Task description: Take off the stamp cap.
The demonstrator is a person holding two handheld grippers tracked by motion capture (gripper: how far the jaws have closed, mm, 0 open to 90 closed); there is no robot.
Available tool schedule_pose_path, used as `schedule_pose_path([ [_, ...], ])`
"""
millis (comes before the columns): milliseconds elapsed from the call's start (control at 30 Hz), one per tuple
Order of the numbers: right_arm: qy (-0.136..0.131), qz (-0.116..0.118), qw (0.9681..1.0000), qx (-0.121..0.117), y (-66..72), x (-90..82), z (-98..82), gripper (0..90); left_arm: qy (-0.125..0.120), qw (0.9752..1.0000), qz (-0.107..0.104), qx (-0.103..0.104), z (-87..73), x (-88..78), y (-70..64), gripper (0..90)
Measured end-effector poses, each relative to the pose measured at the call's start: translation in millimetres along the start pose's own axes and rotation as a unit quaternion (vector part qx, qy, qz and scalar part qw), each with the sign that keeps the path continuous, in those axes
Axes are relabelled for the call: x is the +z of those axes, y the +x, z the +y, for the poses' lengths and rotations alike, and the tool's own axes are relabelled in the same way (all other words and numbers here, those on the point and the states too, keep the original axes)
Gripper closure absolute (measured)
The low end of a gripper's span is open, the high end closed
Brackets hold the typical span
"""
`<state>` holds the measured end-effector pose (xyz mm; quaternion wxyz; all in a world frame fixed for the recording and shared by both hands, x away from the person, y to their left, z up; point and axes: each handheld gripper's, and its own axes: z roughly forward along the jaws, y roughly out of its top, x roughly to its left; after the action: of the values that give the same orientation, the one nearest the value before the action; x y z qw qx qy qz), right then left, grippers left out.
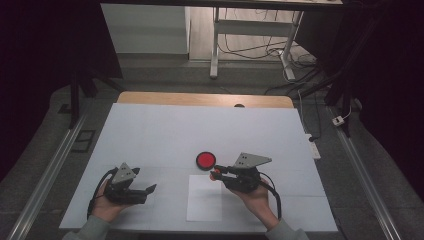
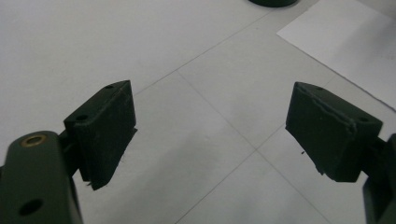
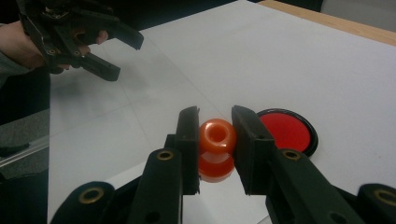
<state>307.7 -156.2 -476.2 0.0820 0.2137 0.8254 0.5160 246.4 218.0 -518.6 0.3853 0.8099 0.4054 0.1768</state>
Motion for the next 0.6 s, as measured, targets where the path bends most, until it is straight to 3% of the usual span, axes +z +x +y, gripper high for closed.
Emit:
schedule_pose_path([
  [600, -0.002, -0.002, 1.0, 0.002, 0.0, 0.2, -0.1, 72.1, -0.013, 0.9994, -0.027, 0.02, 22.0, 8.4, -15.7, 16.9],
])
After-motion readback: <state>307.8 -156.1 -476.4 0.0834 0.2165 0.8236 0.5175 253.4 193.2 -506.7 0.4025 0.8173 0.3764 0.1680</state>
